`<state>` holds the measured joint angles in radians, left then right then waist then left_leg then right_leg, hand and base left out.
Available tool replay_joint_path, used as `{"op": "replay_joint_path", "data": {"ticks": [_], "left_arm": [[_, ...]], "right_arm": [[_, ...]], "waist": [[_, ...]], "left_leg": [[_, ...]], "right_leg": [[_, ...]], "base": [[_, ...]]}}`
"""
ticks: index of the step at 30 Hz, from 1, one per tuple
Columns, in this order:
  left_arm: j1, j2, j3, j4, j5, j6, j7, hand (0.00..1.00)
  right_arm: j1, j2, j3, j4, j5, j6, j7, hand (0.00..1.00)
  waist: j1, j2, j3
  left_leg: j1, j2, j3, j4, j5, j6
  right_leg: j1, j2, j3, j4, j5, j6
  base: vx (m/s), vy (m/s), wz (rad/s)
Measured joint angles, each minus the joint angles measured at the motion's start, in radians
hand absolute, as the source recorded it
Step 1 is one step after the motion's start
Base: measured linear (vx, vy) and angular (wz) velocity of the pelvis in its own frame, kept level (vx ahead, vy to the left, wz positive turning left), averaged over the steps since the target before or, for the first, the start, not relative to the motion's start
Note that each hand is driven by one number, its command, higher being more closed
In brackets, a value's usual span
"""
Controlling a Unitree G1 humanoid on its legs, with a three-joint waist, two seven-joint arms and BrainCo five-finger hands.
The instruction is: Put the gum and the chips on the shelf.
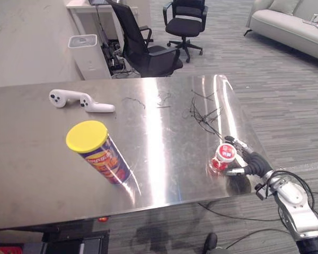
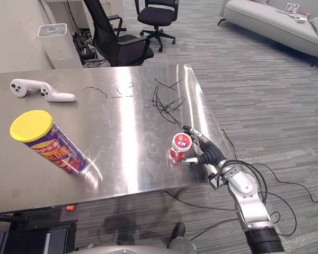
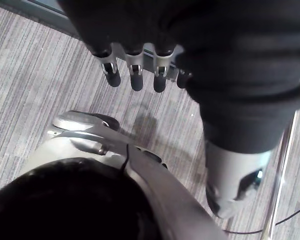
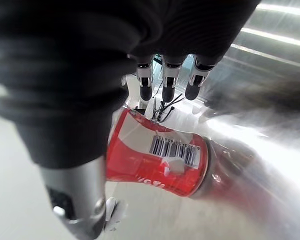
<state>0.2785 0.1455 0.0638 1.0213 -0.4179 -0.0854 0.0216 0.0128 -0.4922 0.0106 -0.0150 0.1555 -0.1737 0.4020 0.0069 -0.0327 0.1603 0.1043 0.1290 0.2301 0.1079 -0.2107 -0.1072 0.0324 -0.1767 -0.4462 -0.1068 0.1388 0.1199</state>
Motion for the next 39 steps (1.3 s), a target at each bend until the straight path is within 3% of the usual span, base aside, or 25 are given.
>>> {"op": "replay_joint_path", "data": {"ticks": [9,10,15,20,31,39], "left_arm": [[0.0,0.009,-0.021,-0.006,-0.001,0.001,-0.002,0.0],[0.0,0.008,-0.021,-0.006,-0.001,0.001,-0.003,0.0],[-0.004,0.009,-0.023,-0.006,-0.002,0.001,-0.004,0.0],[-0.017,0.009,-0.029,-0.006,-0.002,0.001,-0.005,0.0],[-0.017,0.011,-0.028,-0.007,-0.003,0.0,-0.004,0.0],[-0.016,0.011,-0.027,-0.006,-0.002,0.0,-0.002,0.0]], "right_arm": [[-0.034,0.0,0.014,0.047,0.0,-0.01,-0.006,0.0],[-0.042,0.001,0.022,0.055,0.0,-0.014,-0.006,1.0],[-0.071,0.003,0.039,0.062,0.0,-0.015,-0.011,1.0],[-0.083,0.013,0.052,0.062,0.0,-0.014,-0.004,1.0],[-0.101,0.04,0.093,0.062,-0.001,-0.013,-0.002,1.0],[-0.098,0.044,0.109,0.062,-0.001,-0.014,-0.047,1.0]], "waist": [[0.001,-0.002,0.005],[0.002,-0.001,0.006],[0.002,0.001,0.019],[0.024,0.004,0.026],[0.025,0.001,0.028],[0.025,0.0,0.028]], "left_leg": [[-0.015,0.0,-0.022,-0.002,0.01,-0.002],[-0.015,0.0,-0.022,-0.002,0.011,-0.002],[-0.015,0.0,-0.023,-0.002,0.013,-0.002],[-0.017,0.0,-0.027,-0.004,0.013,-0.002],[-0.028,-0.001,-0.052,-0.002,0.019,-0.003],[-0.012,0.0,-0.043,-0.012,0.023,-0.002]], "right_leg": [[-0.002,0.0,-0.017,0.0,0.0,0.0],[-0.002,0.0,-0.017,0.0,0.0,0.0],[-0.002,0.0,-0.016,0.0,0.0,0.0],[-0.002,0.0,-0.022,0.0,0.0,0.0],[0.006,-0.003,-0.048,0.0,0.0,0.0],[0.011,-0.001,-0.038,-0.001,0.0,0.0]], "base": [[-0.01,-0.003,0.06],[0.0,0.0,0.0],[0.0,0.0,0.0],[0.01,0.007,0.02],[0.01,0.007,0.07],[0.0,0.002,-0.02]]}}
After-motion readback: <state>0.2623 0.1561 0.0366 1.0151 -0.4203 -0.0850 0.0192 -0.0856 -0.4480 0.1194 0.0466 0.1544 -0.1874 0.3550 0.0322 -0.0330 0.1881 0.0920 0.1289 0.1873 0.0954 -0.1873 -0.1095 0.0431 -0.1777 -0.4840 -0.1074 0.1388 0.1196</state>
